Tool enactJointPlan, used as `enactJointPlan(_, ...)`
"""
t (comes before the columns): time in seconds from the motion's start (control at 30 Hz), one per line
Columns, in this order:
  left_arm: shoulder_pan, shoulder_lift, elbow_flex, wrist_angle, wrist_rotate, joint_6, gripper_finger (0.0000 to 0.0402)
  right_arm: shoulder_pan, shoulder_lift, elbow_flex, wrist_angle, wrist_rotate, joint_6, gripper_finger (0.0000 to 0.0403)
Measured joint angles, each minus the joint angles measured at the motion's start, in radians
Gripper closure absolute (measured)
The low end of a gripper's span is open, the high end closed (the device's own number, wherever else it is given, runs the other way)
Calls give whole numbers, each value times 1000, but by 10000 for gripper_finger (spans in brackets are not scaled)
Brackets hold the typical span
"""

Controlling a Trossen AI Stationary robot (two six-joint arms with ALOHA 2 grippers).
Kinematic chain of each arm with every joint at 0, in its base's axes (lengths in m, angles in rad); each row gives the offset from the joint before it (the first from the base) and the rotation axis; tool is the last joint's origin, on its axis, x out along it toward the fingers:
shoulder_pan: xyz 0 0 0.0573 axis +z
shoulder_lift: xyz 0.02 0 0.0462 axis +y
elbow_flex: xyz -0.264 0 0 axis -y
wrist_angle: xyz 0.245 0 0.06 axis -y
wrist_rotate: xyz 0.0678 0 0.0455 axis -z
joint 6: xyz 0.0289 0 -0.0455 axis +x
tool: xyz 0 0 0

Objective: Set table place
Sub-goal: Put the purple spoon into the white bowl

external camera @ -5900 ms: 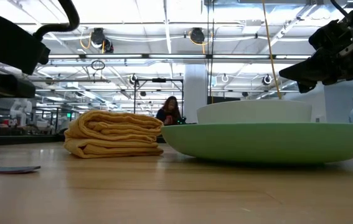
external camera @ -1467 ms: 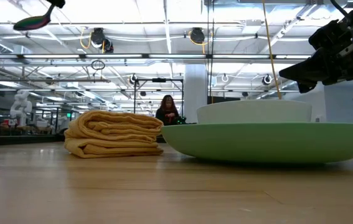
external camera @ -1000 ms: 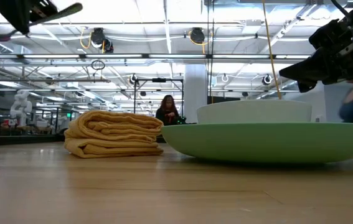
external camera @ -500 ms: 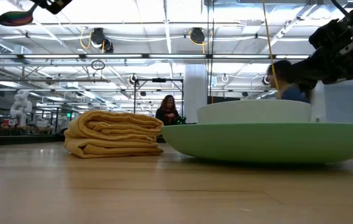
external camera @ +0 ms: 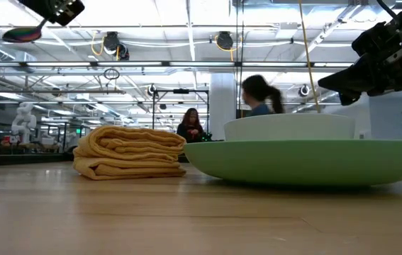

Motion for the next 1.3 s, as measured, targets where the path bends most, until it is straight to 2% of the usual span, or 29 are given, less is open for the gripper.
enactJointPlan(0.2,36,3,-51,149,56,67,401,0,0,0,0,0,0,403)
enactJointPlan(0.37,67,3,-72,194,58,83,401,0,0,0,0,0,0,403)
enactJointPlan(0.63,71,28,-72,378,64,99,401,0,1,0,0,0,-3,403)
enactJointPlan(0.9,69,162,-71,567,55,139,401,0,1,0,1,0,-3,403)
enactJointPlan(1.13,69,270,-71,657,56,169,401,0,2,0,0,0,-3,403)
enactJointPlan(1.3,73,294,-71,669,57,193,401,0,3,0,0,0,-2,403)
